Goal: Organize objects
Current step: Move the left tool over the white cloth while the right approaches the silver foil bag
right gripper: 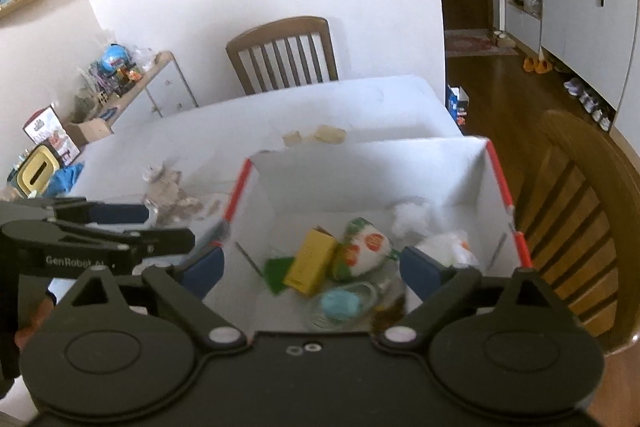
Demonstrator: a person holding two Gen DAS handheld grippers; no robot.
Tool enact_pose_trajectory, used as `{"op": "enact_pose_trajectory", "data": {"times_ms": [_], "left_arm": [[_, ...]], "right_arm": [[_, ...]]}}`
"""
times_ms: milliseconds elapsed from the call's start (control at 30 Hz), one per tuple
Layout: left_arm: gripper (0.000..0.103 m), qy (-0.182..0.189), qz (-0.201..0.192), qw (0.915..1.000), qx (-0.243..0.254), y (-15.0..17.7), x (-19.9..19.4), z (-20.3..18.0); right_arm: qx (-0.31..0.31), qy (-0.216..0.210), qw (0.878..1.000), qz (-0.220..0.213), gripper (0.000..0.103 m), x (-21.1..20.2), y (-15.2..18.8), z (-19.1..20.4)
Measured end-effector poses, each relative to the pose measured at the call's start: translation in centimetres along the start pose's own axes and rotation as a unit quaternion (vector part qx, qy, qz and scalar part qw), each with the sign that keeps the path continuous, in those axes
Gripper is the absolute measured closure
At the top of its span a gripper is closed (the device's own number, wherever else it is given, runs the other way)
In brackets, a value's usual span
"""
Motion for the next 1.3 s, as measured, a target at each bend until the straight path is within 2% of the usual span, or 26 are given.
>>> {"op": "enact_pose_trajectory", "data": {"times_ms": [167,467,767,1100,1300], "left_arm": [[0.002,-0.002,-0.019,0.9998,-0.006,0.3,-1.6,2.7],[0.000,-0.035,-0.048,0.9980,-0.018,1.0,-3.9,9.5],[0.000,-0.059,-0.051,0.9961,-0.043,2.1,-4.4,17.5],[0.000,-0.094,-0.035,0.9938,-0.048,3.3,-2.8,25.9],[0.000,-0.103,-0.024,0.9933,-0.047,3.5,-0.3,29.3]], "right_arm": [[-0.010,-0.006,1.000,-0.009,0.005,0.4,-0.4,3.5],[-0.038,-0.012,0.999,-0.015,0.002,2.8,-0.6,10.1],[-0.052,-0.022,0.998,0.003,0.001,6.6,-0.3,16.0],[-0.076,-0.017,0.997,0.022,0.002,11.2,-0.1,20.5],[-0.091,-0.008,0.995,0.036,0.002,14.1,-0.4,22.0]]}}
Point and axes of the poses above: each gripper's, at about its wrist camera, not at the fingertips, and x roughly the way its jaws point, z to its left, y to its underside, the point moved 7 cm from there along x, roughly the way its jaws point, and after that the axes turned 9 degrees about x, right-handed, at the moved point
